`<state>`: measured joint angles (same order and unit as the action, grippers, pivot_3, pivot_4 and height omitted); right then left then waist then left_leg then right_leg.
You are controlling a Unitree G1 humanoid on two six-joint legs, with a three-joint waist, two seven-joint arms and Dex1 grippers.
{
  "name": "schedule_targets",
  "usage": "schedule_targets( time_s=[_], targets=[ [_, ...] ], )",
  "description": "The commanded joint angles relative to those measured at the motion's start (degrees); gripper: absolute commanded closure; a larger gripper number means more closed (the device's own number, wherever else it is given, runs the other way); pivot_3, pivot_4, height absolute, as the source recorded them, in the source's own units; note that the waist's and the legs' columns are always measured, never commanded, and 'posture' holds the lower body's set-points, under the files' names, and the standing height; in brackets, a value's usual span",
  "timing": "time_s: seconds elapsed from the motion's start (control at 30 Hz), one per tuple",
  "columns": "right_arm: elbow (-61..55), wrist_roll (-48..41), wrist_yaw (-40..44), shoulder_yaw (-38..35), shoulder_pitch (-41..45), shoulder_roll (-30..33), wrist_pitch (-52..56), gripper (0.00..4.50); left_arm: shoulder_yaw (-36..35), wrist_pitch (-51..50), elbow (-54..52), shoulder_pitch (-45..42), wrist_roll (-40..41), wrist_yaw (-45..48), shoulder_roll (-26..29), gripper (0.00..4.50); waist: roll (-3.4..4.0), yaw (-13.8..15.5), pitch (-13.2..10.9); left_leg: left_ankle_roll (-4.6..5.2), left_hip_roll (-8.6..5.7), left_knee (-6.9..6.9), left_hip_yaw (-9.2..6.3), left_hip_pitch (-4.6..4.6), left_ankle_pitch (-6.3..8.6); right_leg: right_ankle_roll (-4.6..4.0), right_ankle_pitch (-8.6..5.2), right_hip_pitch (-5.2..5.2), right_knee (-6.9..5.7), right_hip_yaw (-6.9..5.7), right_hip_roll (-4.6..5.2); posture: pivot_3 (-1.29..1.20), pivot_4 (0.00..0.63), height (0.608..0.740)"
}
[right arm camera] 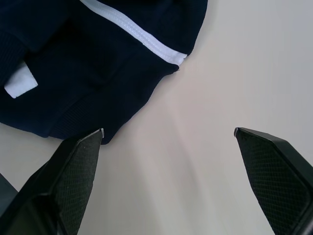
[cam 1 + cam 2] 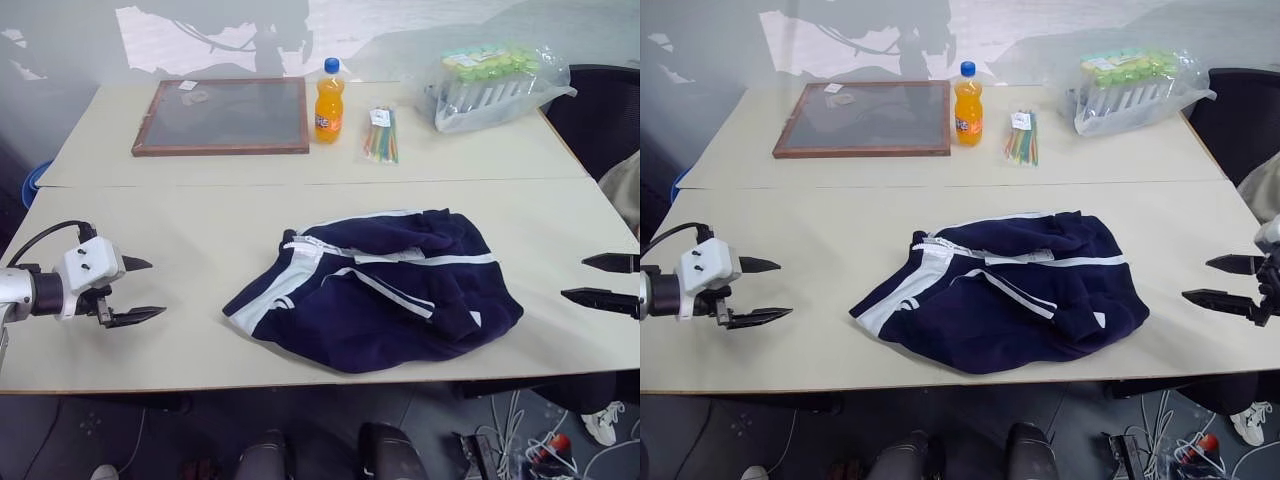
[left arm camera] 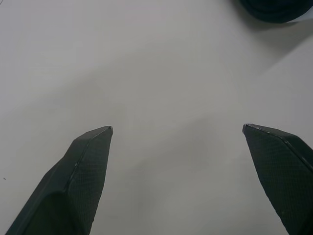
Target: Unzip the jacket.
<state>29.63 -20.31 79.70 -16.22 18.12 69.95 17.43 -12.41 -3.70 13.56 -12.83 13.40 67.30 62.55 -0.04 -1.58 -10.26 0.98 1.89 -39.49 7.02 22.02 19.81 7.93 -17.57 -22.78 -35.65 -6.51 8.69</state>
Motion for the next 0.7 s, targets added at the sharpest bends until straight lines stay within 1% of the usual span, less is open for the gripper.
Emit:
schedule_targets(
  time_s=[0.03, 0.33, 0.5, 0.7],
  targets=[
    [-0.4, -0.6, 0.0, -2.5, -0.2, 0.6, -1.0, 0.01, -0.6, 0.3, -1.5, -0.1, 0.5, 0.7, 0.4, 0.00, 0.00, 0.0, 0.0, 0.00, 0.00, 0.00, 0.00, 0.00, 0.00, 0.00, 0.00, 0.00, 0.00, 0.00, 0.00, 0.00, 0.150, 0.740],
    [0.5, -0.3, -0.4, -2.4, -0.7, 0.3, -2.7, 0.01, -0.8, -2.2, -3.1, -0.7, 1.1, 0.6, 0.1, 0.00, 0.00, 0.0, 0.0, 0.00, 0.00, -0.01, 0.00, 0.00, 0.00, 0.00, 0.00, 0.00, 0.00, 0.00, 0.00, 0.00, 0.150, 0.740],
    [1.0, 0.1, -2.0, -2.1, -0.6, 0.1, -2.9, 0.01, -0.9, -3.2, -4.0, -0.5, 1.4, 0.4, -0.3, 0.00, 0.00, 0.0, 0.0, 0.00, 0.00, -0.01, 0.00, 0.00, 0.00, 0.00, 0.00, 0.00, -0.01, 0.00, 0.00, 0.00, 0.150, 0.740],
    [1.0, -1.2, -1.5, -2.2, -0.9, -0.1, -0.9, 0.01, -1.3, -8.3, -5.5, -1.0, 4.3, 1.7, -0.6, 0.00, 0.00, 0.0, 0.0, 0.00, 0.00, -0.02, 0.00, 0.00, 0.00, 0.00, 0.00, 0.00, -0.02, 0.01, 0.00, 0.00, 0.150, 0.740]
  ],
)
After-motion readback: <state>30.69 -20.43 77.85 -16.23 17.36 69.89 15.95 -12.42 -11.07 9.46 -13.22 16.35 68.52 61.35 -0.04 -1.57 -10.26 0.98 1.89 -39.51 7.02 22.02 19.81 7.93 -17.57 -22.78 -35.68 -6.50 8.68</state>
